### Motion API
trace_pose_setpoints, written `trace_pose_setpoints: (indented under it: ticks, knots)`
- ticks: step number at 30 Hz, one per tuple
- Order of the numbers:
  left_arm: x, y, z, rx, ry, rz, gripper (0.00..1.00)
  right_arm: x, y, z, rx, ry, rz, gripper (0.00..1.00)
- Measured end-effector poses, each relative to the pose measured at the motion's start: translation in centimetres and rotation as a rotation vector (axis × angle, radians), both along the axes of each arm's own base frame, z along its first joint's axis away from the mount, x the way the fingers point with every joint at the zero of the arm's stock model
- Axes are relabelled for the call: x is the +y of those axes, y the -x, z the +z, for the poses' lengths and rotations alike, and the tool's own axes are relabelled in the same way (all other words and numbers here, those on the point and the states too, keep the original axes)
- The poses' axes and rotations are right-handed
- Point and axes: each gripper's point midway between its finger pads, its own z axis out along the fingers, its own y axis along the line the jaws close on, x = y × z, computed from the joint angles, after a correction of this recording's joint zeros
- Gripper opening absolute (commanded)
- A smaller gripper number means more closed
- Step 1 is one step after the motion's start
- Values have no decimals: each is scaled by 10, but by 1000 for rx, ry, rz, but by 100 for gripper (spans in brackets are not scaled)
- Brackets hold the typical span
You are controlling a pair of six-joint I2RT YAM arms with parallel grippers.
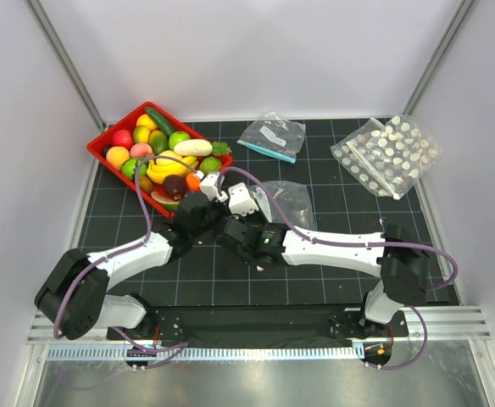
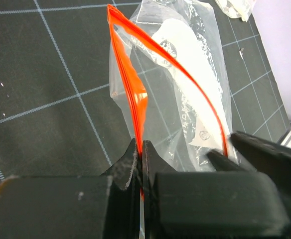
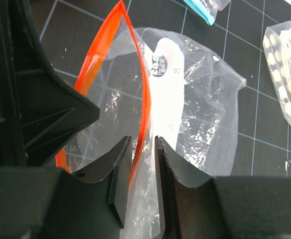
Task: Place the food in the zip-top bag and seal the zipper
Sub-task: Open the zipper of the food storage bag.
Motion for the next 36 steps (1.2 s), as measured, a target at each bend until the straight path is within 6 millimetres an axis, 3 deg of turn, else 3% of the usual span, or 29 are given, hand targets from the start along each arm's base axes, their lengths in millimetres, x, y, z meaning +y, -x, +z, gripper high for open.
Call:
trace_pose_setpoints:
  ticks: [9,17,23,27,30,36]
  knots:
    - [-1,-2,-3,11,-10,3,0,-23,-11,25,-25,-45,-47,28]
    - [-1,-2,-3,12,-11,3,0,-33,-15,22,-2,-29,-60,28]
    - [-1,-2,-3,13,-12,3,0,-26,-12,9,40,-18,-35,28]
    - [-1,-2,-3,10,-15,1,0,-22,-13,-19,78,55,-34,27]
    - [0,-2,-5,13,-20,0,0,-24,-12,-35,103,106,-38,19]
    - [-1,-3,-9,26,-32,4,0,-29,-11,-32,102,109,-50,13]
